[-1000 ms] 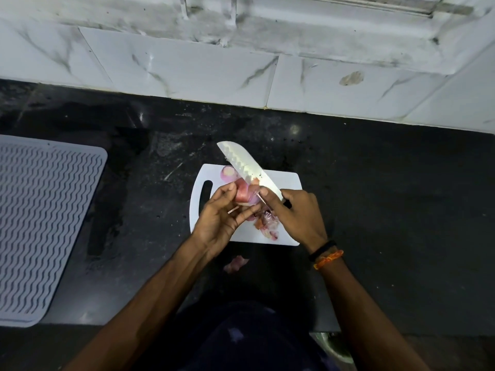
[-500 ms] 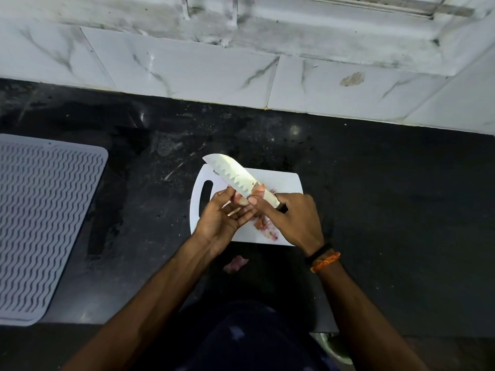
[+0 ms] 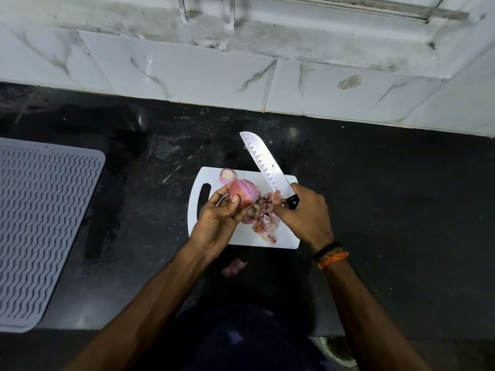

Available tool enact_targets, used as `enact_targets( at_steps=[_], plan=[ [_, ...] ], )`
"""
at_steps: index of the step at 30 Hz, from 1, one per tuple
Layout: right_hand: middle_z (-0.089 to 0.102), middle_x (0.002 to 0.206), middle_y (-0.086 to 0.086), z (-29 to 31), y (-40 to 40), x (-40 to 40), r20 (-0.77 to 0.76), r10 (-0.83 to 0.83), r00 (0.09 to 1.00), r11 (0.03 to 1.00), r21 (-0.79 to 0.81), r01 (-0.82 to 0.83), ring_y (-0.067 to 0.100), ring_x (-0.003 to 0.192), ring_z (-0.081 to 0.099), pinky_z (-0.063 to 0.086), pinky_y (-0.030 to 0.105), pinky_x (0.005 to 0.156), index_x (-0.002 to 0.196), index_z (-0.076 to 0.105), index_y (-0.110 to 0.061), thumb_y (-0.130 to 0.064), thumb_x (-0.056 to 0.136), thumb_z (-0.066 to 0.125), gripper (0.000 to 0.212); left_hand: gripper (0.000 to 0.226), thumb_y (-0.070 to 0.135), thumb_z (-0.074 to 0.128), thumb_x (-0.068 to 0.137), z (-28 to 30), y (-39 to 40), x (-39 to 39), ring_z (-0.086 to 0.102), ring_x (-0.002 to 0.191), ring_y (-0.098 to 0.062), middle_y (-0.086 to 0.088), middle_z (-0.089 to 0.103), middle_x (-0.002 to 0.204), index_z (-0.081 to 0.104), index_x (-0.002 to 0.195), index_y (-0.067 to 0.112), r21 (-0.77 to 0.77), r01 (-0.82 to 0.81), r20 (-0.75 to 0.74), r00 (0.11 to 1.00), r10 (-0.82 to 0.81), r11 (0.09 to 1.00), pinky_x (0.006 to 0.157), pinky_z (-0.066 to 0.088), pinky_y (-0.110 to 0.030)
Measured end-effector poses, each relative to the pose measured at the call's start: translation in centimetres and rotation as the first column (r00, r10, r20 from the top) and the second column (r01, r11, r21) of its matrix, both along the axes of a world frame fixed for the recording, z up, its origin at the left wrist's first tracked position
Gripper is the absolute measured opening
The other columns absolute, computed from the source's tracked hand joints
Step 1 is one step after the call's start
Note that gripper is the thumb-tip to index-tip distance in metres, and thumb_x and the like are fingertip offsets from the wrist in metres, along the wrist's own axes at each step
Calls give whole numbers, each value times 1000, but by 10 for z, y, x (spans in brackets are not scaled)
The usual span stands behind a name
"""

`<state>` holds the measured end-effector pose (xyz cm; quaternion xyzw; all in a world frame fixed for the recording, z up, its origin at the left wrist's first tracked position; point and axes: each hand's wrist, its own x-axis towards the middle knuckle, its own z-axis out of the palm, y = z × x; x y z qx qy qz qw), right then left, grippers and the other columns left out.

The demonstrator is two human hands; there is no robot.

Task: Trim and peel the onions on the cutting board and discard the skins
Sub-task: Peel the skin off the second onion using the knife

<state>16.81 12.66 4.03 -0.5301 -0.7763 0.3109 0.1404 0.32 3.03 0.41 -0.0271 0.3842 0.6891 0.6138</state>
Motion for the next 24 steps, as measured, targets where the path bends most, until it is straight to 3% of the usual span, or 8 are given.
enact_targets(
  at_steps=[6, 8, 11, 13, 17, 20, 24],
  plan=[
    [73, 89, -7, 4, 1, -7, -40, 29, 999, 999, -23, -30, 5, 71, 64, 53, 22, 57, 85, 64, -13, -29, 87, 68, 17, 68, -8, 72, 70, 1, 0, 0, 64, 112, -29, -22, 56, 135, 52, 135, -2, 20, 7, -80, 997, -5, 1000, 94, 55, -37],
    [71, 82, -9, 3, 4, -9, -52, 26, 998, 998, -58, -29, 4, 72, 65, 53, 25, 59, 85, 67, -14, -30, 82, 74, 18, 65, -14, 68, 73, 2, -1, 1, 66, 107, -25, -20, 57, 131, 52, 135, -3, 15, 4, -94, 996, -2, 1000, 85, 57, -32],
    [70, 81, -8, 1, 6, -10, -40, 7, 999, 996, -93, -11, 8, 75, 67, 56, 30, 60, 82, 66, -16, -32, 72, 84, 27, 62, -12, 64, 73, 2, -1, 0, 66, 104, -23, -17, 57, 128, 54, 133, -2, 25, -1, -100, 995, 3, 1000, 83, 57, -30],
    [71, 87, -6, -1, 6, -10, -34, -22, 999, 991, -132, 17, 10, 81, 67, 57, 27, 65, 90, 68, -17, -37, 64, 90, 39, 62, -11, 65, 72, 0, 0, 0, 66, 105, -23, -16, 59, 128, 55, 133, -1, 22, -5, -116, 993, 8, 1000, 86, 57, -31],
    [72, 90, -4, -4, 8, -7, -21, -88, 996, 987, -136, 85, 14, 81, 68, 59, 36, 71, 95, 69, -18, -58, 53, 87, 61, 60, -12, 65, 71, 0, 0, -1, 66, 106, -23, -11, 62, 123, 58, 129, 3, 24, -13, -112, 994, 16, 1000, 92, 56, -32],
    [72, 86, -6, -2, 9, -6, -24, -93, 995, 986, -144, 88, 11, 78, 68, 59, 35, 70, 89, 71, -18, -46, 59, 89, 45, 58, -14, 65, 71, 1, -2, -1, 64, 109, -24, -10, 63, 120, 61, 126, 5, 30, -8, -103, 995, 11, 1000, 94, 55, -33],
    [71, 81, -8, 4, 8, -7, -75, -66, 995, 982, -181, 52, 6, 73, 67, 57, 32, 64, 90, 71, -15, -23, 73, 81, 21, 62, -15, 70, 67, 4, -1, 0, 60, 112, -26, -18, 60, 127, 62, 124, 8, 28, 21, -129, 992, -17, 999, 82, 56, -27]
  ],
)
